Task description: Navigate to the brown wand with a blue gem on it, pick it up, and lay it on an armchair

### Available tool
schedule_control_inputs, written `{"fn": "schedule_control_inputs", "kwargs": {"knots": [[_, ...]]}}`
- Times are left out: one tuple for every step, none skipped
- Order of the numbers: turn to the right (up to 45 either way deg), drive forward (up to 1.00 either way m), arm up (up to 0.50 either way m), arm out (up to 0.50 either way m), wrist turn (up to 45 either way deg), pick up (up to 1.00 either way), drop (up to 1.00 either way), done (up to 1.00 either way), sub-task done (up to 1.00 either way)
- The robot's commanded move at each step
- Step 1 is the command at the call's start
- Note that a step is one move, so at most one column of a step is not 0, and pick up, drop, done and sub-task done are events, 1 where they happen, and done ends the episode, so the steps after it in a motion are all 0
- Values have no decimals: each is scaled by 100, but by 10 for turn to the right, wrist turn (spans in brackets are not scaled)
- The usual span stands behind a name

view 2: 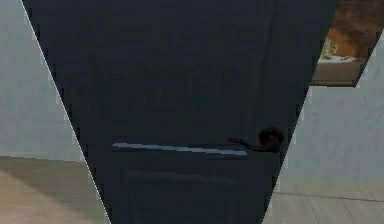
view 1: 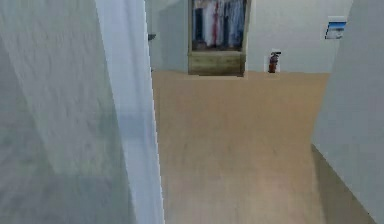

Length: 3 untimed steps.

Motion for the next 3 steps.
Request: {"fn": "schedule_control_inputs", "kwargs": {"knots": [[180,0,0,0,0,0,0,0,0],[0,65,0,0,0,0,0,0,0],[90,0,0,0,0,0,0,0,0]]}}
